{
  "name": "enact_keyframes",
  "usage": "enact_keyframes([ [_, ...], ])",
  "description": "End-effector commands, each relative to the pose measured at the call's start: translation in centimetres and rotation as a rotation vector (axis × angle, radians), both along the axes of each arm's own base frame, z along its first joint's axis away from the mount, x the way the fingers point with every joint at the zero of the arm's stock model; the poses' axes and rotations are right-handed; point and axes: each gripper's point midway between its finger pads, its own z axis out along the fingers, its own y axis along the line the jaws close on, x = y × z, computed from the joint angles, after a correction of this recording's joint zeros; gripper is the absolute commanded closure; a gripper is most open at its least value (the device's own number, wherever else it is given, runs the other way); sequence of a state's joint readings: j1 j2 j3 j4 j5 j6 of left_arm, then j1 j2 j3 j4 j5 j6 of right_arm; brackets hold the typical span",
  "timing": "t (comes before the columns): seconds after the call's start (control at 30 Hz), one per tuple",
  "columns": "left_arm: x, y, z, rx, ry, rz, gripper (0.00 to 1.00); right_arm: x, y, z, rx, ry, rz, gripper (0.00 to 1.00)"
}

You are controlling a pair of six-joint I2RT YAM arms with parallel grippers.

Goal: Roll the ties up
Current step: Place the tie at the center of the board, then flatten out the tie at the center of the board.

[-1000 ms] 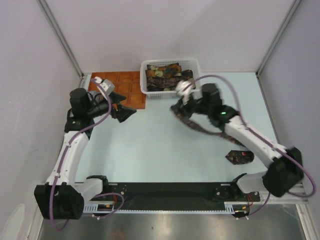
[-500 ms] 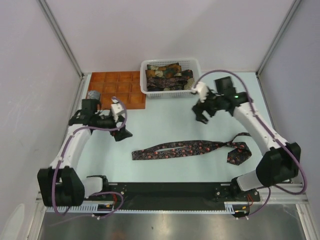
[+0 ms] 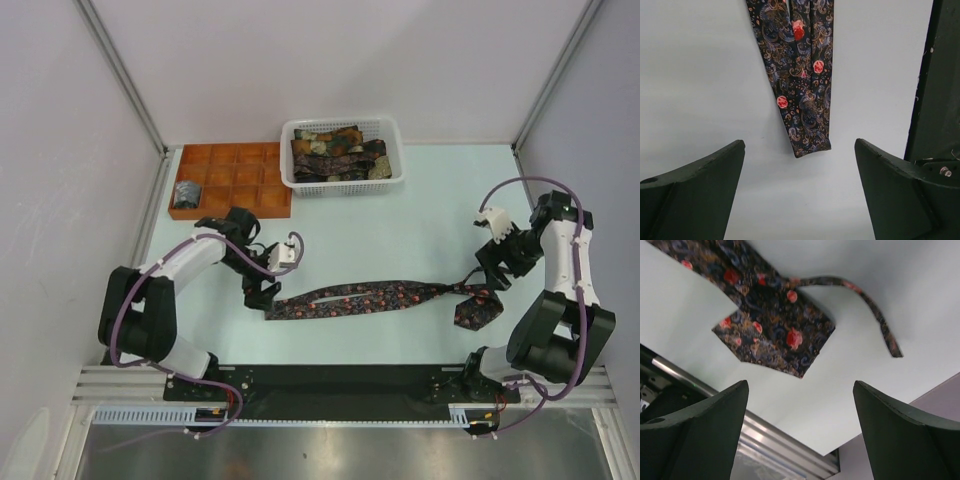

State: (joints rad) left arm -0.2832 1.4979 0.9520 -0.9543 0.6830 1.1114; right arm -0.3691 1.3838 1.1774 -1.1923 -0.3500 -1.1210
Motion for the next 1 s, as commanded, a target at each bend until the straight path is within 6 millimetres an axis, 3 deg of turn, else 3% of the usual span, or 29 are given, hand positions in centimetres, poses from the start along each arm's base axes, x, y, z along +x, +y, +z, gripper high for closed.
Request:
enact_keyframes([
  [0.0,0.2,-0.3,-0.4,0.048,-0.017,-0.059,0.04,-2.8,-1.7,-2.1,-0.056,0.102,0.073,0.11],
  [0.1,-0.5,-0.4,-1.2,0.085,-0.008,-0.081,0.04,-3.3,-2.7,-3.0,-0.102,0.087,0.064,0.12],
  [0.2,-1.2,-0.2,-2.5,0.131,-0.002,-0.106,0.04,-4.6,-2.7,-5.5,-0.127,0.111,0.049,0.14],
  [0.27,-1.7,0.1,-3.2,0.151,0.012,-0.108,0.08,-4.1,-3.2,-6.3,-0.156,0.09,0.025,0.16],
  [0.33,-1.3,0.2,-3.7,0.171,0.002,-0.098,0.14,-4.1,-3.4,-7.4,-0.167,0.093,-0.018,0.25],
  [0.43,-0.8,0.6,-4.8,0.211,0.01,-0.088,0.3,-1.8,-4.3,-7.9,-0.223,0.024,-0.089,0.4],
  [0.47,-0.8,0.7,-5.2,0.223,0.022,-0.089,0.4,-0.4,-4.8,-7.7,-0.247,-0.024,-0.105,0.46],
  [0.5,-0.6,0.7,-5.3,0.227,0.025,-0.089,0.46,0.3,-4.9,-7.4,-0.258,-0.04,-0.118,0.63],
  [0.53,-0.6,0.8,-5.5,0.234,0.03,-0.087,0.53,1.3,-5.3,-6.9,-0.269,-0.061,-0.129,0.72],
  [0.57,-0.4,0.8,-5.6,0.237,0.03,-0.085,0.65,2.3,-5.5,-6.3,-0.278,-0.093,-0.139,0.91],
  [0.6,0.0,0.7,-5.9,0.243,0.034,-0.078,0.7,3.0,-5.6,-5.7,-0.281,-0.111,-0.146,1.0],
  [0.63,0.3,0.8,-5.9,0.248,0.035,-0.07,0.75,3.8,-5.4,-4.9,-0.28,-0.139,-0.148,1.0],
  [0.67,0.9,0.9,-5.9,0.248,0.035,-0.053,0.82,5.5,-5.7,-2.9,-0.291,-0.203,-0.147,1.0],
  [0.73,3.3,0.7,-5.0,0.231,-0.005,-0.009,0.88,7.6,-5.3,-0.3,-0.284,-0.292,-0.128,1.0],
  [0.77,4.5,1.2,-4.6,0.226,-0.019,0.028,0.92,9.1,-5.4,2.4,-0.299,-0.379,-0.126,1.0],
  [0.83,7.3,1.4,-3.1,0.216,-0.077,0.057,0.95,10.5,-4.4,5.0,-0.308,-0.465,-0.065,1.0],
  [0.9,9.5,2.1,-1.7,0.211,-0.135,0.07,0.99,10.2,-3.4,7.2,-0.321,-0.536,-0.005,1.0],
  [0.97,10.1,2.8,-0.7,0.22,-0.176,0.074,1.0,8.1,-2.5,6.7,-0.359,-0.558,0.096,1.0],
])
